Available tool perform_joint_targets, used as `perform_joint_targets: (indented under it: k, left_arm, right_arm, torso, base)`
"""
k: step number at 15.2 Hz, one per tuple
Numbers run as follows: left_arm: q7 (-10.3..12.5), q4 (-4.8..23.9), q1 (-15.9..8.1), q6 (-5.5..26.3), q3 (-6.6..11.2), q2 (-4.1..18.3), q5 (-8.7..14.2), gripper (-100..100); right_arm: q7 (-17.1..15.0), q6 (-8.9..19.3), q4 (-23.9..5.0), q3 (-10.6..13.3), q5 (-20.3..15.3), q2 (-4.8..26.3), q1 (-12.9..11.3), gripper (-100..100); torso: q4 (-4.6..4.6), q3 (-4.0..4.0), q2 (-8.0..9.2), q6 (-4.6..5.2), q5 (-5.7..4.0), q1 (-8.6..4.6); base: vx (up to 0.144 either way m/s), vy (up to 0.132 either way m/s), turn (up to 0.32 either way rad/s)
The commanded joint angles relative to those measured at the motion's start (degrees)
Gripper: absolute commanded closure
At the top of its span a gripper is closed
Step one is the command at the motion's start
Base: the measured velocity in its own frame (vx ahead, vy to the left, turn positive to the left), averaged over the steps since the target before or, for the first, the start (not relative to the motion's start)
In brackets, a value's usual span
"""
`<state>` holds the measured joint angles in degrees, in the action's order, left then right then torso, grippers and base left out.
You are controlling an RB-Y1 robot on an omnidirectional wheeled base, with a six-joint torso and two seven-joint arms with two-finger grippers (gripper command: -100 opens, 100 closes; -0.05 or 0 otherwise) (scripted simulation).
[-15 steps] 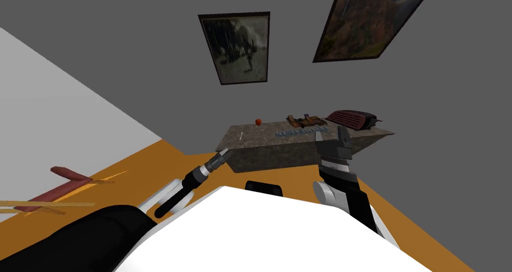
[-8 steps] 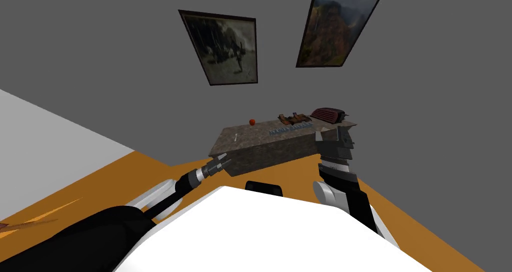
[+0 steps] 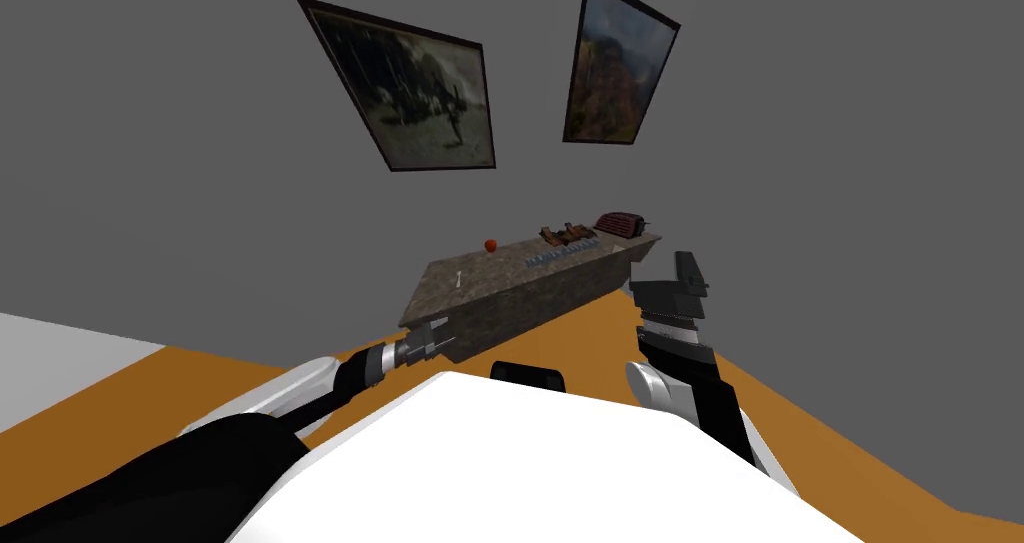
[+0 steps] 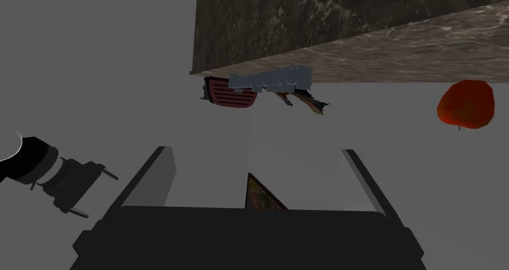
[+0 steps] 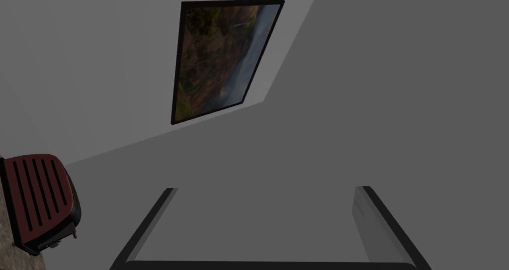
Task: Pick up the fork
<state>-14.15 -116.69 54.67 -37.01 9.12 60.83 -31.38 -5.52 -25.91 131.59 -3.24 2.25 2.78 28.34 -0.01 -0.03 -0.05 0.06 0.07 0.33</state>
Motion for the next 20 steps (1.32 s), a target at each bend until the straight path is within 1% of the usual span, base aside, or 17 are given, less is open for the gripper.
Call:
perform_joint_targets:
  k: [1, 2, 4, 5, 6, 7, 8, 9, 10, 11, 12, 13, 14, 15, 16, 17, 20]
  left_arm:
    - [-1.02, 0.55, 1.18, -0.43, 0.21, 2.86, -1.55, -100]
    - [-2.46, 1.73, 2.85, -1.37, 0.56, 4.27, -3.57, -100]
    - [-2.46, 1.73, 2.85, -1.37, 0.56, 6.03, -3.59, -100]
    - [-3.91, 2.94, 4.48, -2.28, 0.85, 7.73, -5.62, -100]
    - [-3.91, 2.94, 4.48, -2.28, 0.85, 8.97, -5.62, -100]
    - [-5.37, 4.18, 6.07, -3.15, 1.09, 10.48, -7.55, -100]
    - [-5.37, 4.18, 6.07, -3.15, 1.09, 11.73, -7.61, -100]
    - [-5.37, 4.18, 6.07, -3.15, 1.09, 11.78, -7.61, -100]
    - [-6.83, 5.45, 7.60, -3.97, 1.28, 13.92, -9.58, -100]
    - [-6.83, 5.45, 7.60, -3.97, 1.28, 14.46, -9.58, -100]
    - [-8.28, 6.73, 9.07, -4.75, 1.41, 16.05, -11.50, -100]
    - [-8.28, 6.73, 9.07, -4.75, 1.41, 17.04, -11.50, -100]
    - [-9.72, 8.02, 10.47, -5.48, 1.49, 18.52, -13.37, -100]
    - [-9.72, 8.02, 10.47, -5.48, 1.49, 19.53, -13.37, -100]
    - [-11.13, 9.30, 11.81, -6.16, 1.51, 21.46, -15.18, -100]
    - [-11.13, 9.30, 11.81, -6.16, 1.51, 21.95, -15.18, -100]
    - [-13.88, 11.85, 14.27, -7.36, 1.41, 25.76, -18.62, -100]
  right_arm:
    - [0.00, 0.00, 0.00, 0.00, 0.00, 0.00, 0.00, 0]
    - [0.00, 0.00, 0.00, 0.00, 0.00, 0.00, 0.00, 0]
    - [0.00, 0.00, 0.00, 0.00, 0.00, 0.00, 0.00, 0]
    - [0.00, 0.00, 0.00, -0.01, 0.00, 0.00, 0.01, 0]
    - [0.00, 0.00, 0.00, 0.00, 0.00, 0.00, 0.00, 0]
    - [0.00, 0.00, 0.00, 0.00, 0.00, 0.00, 0.00, 0]
    - [0.00, 0.00, 0.00, 0.00, 0.00, 0.01, 0.00, 0]
    - [0.00, 0.00, 0.00, -0.01, 0.00, 0.01, 0.00, 0]
    - [0.00, 0.00, 0.00, -0.01, 0.00, 0.01, 0.02, 0]
    - [0.00, 0.00, 0.00, -0.01, 0.00, 0.01, 0.01, 0]
    - [0.00, 0.00, 0.00, -0.01, 0.00, 0.01, 0.01, 0]
    - [0.00, 0.00, 0.00, 0.00, 0.00, 0.01, 0.00, 0]
    - [0.00, 0.00, 0.00, -0.01, 0.00, 0.01, 0.01, 0]
    - [0.00, 0.00, 0.00, -0.01, 0.00, 0.01, 0.00, 0]
    - [0.00, 0.00, 0.00, -0.01, 0.00, 0.01, 0.01, 0]
    - [0.00, 0.00, 0.00, -0.01, 0.00, 0.01, 0.01, 0]
    - [0.00, 0.00, 0.00, -0.02, 0.00, 0.02, 0.01, 0]
  torso:
    - [0.00, 0.00, 0.00, 0.00, 0.00, 0.00]
    - [0.00, -0.01, -0.02, 0.00, 0.00, 0.02]
    - [-0.01, -0.02, -0.03, 0.02, 0.01, 0.07]
    - [-0.01, -0.03, -0.05, -0.03, 0.02, 0.06]
    - [-0.02, -0.05, -0.08, 0.04, 0.01, 0.07]
    - [-0.02, -0.06, -0.11, 0.01, 0.02, 0.09]
    - [-0.03, -0.07, -0.13, 0.03, 0.02, 0.10]
    - [-0.03, -0.08, -0.14, 0.01, 0.03, 0.11]
    - [-0.03, -0.09, -0.16, -0.06, 0.03, 0.09]
    - [-0.04, -0.10, -0.18, 0.00, 0.02, 0.07]
    - [-0.04, -0.11, -0.20, 0.00, 0.02, 0.08]
    - [-0.05, -0.12, -0.21, 0.04, 0.02, 0.12]
    - [-0.05, -0.13, -0.23, 0.01, 0.03, 0.15]
    - [-0.06, -0.15, -0.26, 0.04, 0.03, 0.20]
    - [-0.07, -0.18, -0.30, 0.03, 0.05, 0.24]
    - [-0.07, -0.18, -0.30, 0.02, 0.06, 0.28]
    - [-0.07, -0.19, -0.33, 0.01, 0.07, 0.27]
  base:
    - [-0.020, 0.037, -0.346]
    - [-0.019, 0.041, -0.419]
    - [-0.018, 0.045, -0.346]
    - [-0.007, 0.042, -0.421]
    - [-0.003, 0.047, -0.416]
    - [-0.003, 0.050, -0.460]
    - [-0.003, 0.052, -0.412]
    - [-0.001, 0.043, -0.150]
    - [0.006, 0.036, -0.297]
    - [0.007, 0.043, -0.397]
    - [0.007, 0.057, -0.477]
    - [0.008, 0.067, -0.402]
    - [0.018, 0.079, -0.455]
    - [0.022, 0.087, -0.442]
    - [0.016, 0.090, -0.464]
    - [0.007, 0.090, -0.411]
    - [0.019, 0.088, -0.426]
